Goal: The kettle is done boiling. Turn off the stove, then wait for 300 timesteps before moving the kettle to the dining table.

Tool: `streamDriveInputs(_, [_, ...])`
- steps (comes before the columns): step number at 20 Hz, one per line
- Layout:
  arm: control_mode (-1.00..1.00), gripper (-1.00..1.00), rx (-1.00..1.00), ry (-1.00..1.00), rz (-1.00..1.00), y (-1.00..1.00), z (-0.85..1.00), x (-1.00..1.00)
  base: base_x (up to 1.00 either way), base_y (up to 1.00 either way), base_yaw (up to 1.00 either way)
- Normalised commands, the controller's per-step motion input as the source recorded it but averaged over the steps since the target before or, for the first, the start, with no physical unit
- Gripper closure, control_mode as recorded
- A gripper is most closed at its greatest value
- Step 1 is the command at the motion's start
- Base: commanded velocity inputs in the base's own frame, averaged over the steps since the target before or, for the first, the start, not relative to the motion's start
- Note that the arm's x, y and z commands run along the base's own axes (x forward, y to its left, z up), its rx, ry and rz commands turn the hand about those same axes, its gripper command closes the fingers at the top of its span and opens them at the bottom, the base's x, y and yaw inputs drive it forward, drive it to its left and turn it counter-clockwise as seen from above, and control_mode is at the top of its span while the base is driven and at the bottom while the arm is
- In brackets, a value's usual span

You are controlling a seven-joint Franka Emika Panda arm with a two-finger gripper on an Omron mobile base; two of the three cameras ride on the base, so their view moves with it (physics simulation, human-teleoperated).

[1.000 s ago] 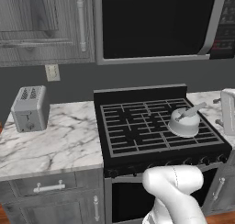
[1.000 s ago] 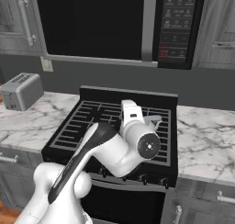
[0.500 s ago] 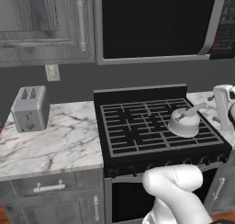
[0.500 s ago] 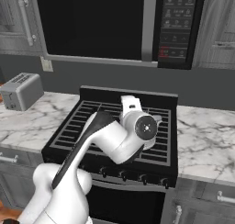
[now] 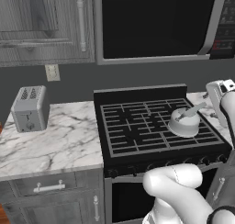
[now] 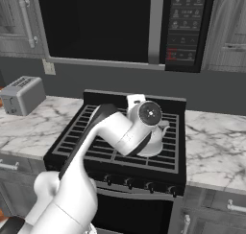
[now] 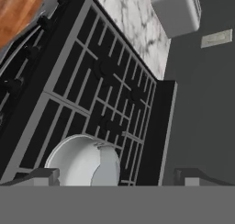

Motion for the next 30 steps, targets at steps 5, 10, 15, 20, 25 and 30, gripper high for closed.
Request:
streamDriveInputs(5, [-1.00, -1.00, 0.00, 0.00, 0.00, -0.09, -0.14, 0.09, 0.00, 0.00, 0.00])
streamDriveInputs(10, [-1.00, -1.00, -0.02, 0.01, 0.00, -0.06, -0.11, 0.11, 0.00, 0.00, 0.00])
streamDriveInputs(15, [-1.00, -1.00, -0.05, 0.05, 0.00, 0.00, -0.06, 0.17, 0.00, 0.00, 0.00])
streamDriveInputs(20, [-1.00, -1.00, -0.05, 0.05, 0.00, 0.00, -0.09, 0.17, 0.00, 0.00, 0.00])
streamDriveInputs(25, [-1.00, -1.00, -0.03, 0.03, 0.00, -0.02, -0.14, 0.15, 0.00, 0.00, 0.00])
streamDriveInputs(30, [-1.00, -1.00, -0.02, 0.01, 0.00, -0.06, -0.14, 0.20, 0.00, 0.00, 0.00])
